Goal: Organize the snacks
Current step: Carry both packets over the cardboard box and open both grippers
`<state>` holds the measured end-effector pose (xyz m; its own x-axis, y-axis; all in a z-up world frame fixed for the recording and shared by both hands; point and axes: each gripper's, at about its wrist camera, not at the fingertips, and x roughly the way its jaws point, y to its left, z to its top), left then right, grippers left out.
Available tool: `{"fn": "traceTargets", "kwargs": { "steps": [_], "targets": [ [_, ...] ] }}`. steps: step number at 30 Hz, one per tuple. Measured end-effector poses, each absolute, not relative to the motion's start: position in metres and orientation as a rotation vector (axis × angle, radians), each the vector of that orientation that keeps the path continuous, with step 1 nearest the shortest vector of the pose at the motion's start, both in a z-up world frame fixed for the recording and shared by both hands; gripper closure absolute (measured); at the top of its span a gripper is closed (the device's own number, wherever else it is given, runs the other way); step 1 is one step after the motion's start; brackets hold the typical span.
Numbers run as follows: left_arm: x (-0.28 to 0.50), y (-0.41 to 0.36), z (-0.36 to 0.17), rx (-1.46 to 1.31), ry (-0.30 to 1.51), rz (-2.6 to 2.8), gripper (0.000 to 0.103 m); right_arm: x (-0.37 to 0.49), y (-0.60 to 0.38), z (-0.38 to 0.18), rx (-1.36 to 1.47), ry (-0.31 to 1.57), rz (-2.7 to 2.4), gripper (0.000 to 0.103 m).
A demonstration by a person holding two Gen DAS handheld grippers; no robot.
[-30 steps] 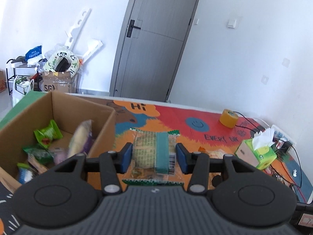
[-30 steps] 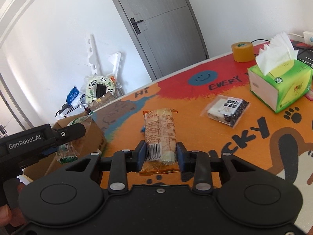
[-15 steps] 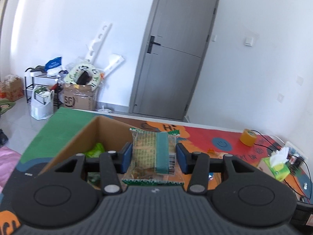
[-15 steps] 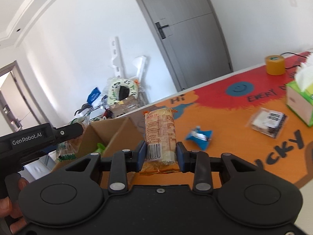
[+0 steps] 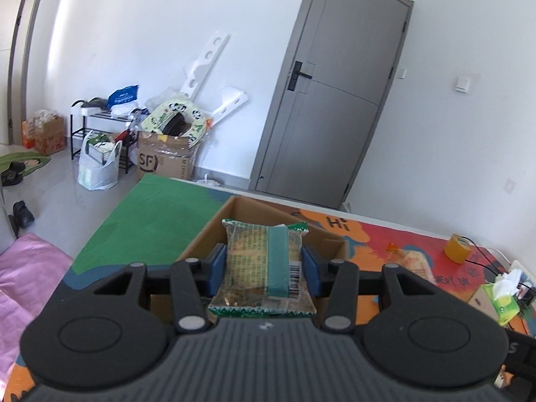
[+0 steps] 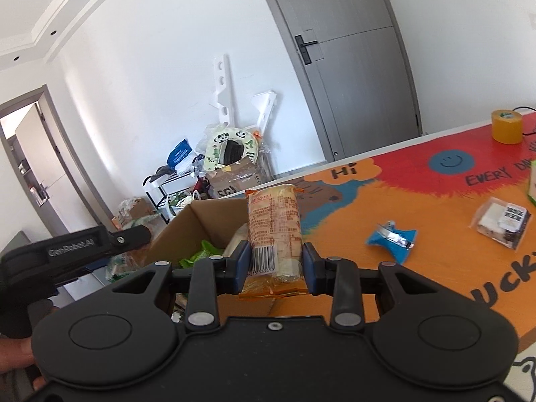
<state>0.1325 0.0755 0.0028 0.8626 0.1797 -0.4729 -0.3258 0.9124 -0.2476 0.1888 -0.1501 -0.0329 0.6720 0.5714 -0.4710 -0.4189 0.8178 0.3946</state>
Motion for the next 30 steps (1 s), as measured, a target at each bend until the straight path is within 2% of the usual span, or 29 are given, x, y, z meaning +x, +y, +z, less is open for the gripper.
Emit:
{"fn": "traceTargets", "kwargs": {
  "steps": [12,30],
  "targets": [
    [0.138,0.103,-0.015,-0.339,0.5,0.328,0.055,0.19,-0.122,-0.027,0.227,0.614,0.585,0.069],
    [0.122,0.135,0.0,-0.372,0.475,0.359,0.038,0.198,-0.084,-0.028,0.246,0.642,0.657,0.069]
  ]
}}
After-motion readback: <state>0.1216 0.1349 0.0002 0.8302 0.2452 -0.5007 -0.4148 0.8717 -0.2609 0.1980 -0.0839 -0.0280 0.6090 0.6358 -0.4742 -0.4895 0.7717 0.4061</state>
